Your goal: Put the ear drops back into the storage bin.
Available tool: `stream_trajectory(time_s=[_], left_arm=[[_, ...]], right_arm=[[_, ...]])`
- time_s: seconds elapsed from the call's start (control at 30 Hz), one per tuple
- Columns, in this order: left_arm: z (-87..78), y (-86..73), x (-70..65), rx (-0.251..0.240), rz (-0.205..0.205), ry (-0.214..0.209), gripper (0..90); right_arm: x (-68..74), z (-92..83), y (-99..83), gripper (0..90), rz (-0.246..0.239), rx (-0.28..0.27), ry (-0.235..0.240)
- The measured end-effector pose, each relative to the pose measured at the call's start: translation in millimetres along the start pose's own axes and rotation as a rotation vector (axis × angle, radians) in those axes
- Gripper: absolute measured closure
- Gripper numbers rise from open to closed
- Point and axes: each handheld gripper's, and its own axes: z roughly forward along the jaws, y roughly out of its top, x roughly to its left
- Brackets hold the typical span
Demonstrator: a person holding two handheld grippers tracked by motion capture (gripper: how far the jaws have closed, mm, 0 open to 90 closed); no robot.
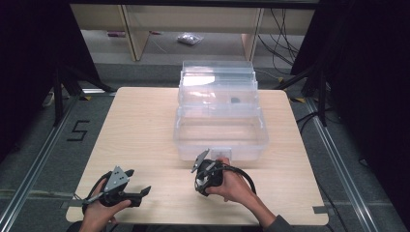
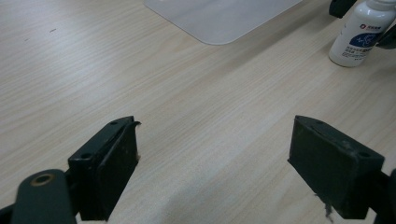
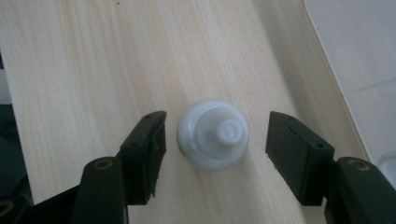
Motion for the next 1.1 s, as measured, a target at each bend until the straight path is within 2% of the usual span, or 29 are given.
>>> stream_trajectory(time_s=[0.13,0.17,0.2,0.3,0.33,0.37,0.4,0.57,0.6,0.67,0.7,0.73,0.77,0.93,1.1], left_arm=[[-0.1,0.0,0.2,0.001,0.001,0.000,15.1],[-0.1,0.0,0.1,0.001,0.001,0.000,15.1],[-0.1,0.0,-0.1,0.000,0.001,-0.001,15.1],[-0.2,0.1,-0.3,0.000,0.001,-0.001,15.1],[-0.3,0.2,-0.3,0.000,0.001,-0.001,15.1],[-0.3,0.2,-0.3,0.000,0.001,-0.001,15.1],[-0.2,0.1,-0.3,0.000,0.000,-0.001,15.1],[-0.3,0.2,-0.2,0.000,0.001,-0.001,15.1],[-0.3,0.2,-0.2,0.000,0.001,-0.001,15.1],[-0.2,0.2,-0.3,0.000,0.000,-0.001,15.1],[-0.2,0.2,-0.3,0.000,0.000,-0.001,15.1],[0.0,0.1,-0.7,-0.004,-0.004,-0.002,15.1],[0.0,0.1,-0.7,-0.004,-0.004,-0.002,15.1],[0.0,0.2,-0.7,-0.004,-0.004,-0.002,15.1],[-0.1,0.1,-0.9,-0.002,-0.004,-0.001,15.1]], right_arm=[[-1.1,3.0,1.0,43.2,0.007,0.014,0.009],[-1.6,3.9,1.4,43.7,-0.008,0.014,0.007],[-0.5,4.8,2.1,44.1,0.006,0.028,0.009],[-0.6,6.3,2.7,46.1,-0.006,0.024,0.011],[1.5,5.9,3.2,46.9,0.022,0.042,0.008],[1.5,5.9,3.2,46.9,0.022,0.042,0.008],[0.9,7.8,3.8,47.7,-0.004,0.036,0.014],[0.8,9.3,4.2,51.7,-0.008,0.045,0.017],[0.0,10.1,4.5,53.7,-0.028,0.042,0.014],[2.7,9.6,5.1,59.4,0.013,0.060,0.011],[2.7,9.6,5.1,59.4,0.013,0.060,0.011],[1.8,9.2,6.1,59.9,-0.020,0.048,0.024],[1.8,9.2,6.1,59.9,-0.020,0.048,0.024],[3.3,0.5,7.0,60.0,0.020,0.065,0.004],[0.1,-10.2,7.0,60.1,0.008,0.062,-0.014]])
